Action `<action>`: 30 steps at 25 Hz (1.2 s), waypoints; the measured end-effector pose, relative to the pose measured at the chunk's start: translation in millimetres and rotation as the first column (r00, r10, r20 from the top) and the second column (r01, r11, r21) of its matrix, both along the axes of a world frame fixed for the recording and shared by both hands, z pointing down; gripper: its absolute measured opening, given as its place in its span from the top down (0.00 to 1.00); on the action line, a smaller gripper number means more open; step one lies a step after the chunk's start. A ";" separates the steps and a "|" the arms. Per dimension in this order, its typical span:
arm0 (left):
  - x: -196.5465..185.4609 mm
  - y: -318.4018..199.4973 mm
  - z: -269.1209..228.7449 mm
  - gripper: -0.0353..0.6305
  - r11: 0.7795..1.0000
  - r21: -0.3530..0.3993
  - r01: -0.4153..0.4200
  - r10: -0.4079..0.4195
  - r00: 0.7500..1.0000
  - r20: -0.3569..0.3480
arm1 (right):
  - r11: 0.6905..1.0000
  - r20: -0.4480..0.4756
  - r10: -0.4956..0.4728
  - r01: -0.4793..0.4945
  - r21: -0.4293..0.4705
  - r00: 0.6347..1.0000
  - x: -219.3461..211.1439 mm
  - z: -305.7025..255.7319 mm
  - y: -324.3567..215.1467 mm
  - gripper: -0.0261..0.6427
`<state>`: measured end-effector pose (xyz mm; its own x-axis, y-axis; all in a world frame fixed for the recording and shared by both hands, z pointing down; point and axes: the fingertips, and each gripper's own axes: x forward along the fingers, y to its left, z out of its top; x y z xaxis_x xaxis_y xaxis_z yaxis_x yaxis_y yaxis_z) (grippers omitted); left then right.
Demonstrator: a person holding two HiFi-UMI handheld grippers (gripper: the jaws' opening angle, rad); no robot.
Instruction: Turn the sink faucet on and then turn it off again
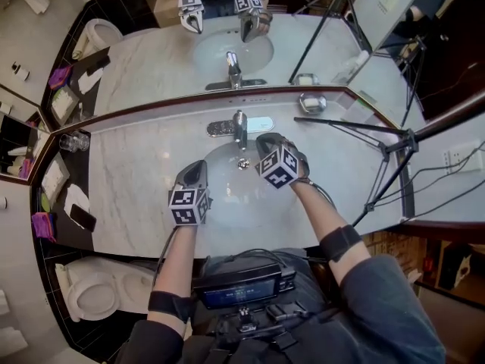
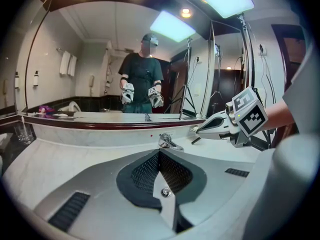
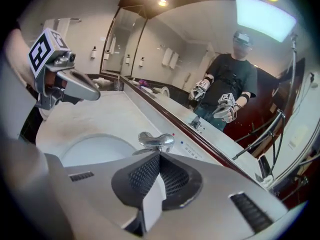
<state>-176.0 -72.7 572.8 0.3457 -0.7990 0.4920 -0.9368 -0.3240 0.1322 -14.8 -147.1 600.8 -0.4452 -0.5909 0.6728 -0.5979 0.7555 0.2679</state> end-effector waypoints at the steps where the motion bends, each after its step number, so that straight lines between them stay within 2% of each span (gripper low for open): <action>1: 2.0 0.6 -1.6 0.94 1.000 0.002 -0.006 0.006 1.000 0.000 | 1.000 0.026 0.028 -0.027 -0.014 0.999 5.4 -3.6 1.2 0.94; 4: 5.0 -0.3 -7.4 0.94 1.000 0.012 -0.021 0.021 1.000 0.003 | 0.992 0.117 0.123 -0.117 -0.052 0.986 20.0 -17.0 2.1 0.94; 7: 5.4 -1.3 -11.6 0.94 0.999 0.023 -0.026 0.026 1.000 0.006 | 0.972 0.223 0.228 -0.209 -0.107 0.948 35.2 -27.8 2.9 0.94; 12: 6.9 0.2 -13.7 0.94 0.999 0.024 -0.027 0.027 1.000 0.003 | 0.917 0.407 0.395 -0.327 -0.229 0.824 68.3 -31.8 7.0 0.94; 15: 7.7 2.7 -13.2 0.94 0.999 0.023 -0.029 0.029 1.000 0.001 | 0.888 0.464 0.458 -0.370 -0.272 0.758 85.4 -36.4 12.8 0.94; 17: 9.2 3.5 -13.1 0.94 0.999 0.023 -0.028 0.029 1.000 -0.006 | 0.871 0.479 0.490 -0.398 -0.287 0.728 96.9 -36.1 17.4 0.94; 22: 10.6 4.7 -17.4 0.94 0.999 0.029 -0.029 0.030 1.000 -0.011 | 0.854 0.485 0.521 -0.436 -0.284 0.702 113.6 -37.0 25.9 0.94; 30: 9.5 4.9 -22.0 0.94 0.999 0.038 -0.026 0.027 1.000 -0.009 | 0.856 0.486 0.516 -0.437 -0.276 0.705 117.1 -38.8 32.0 0.94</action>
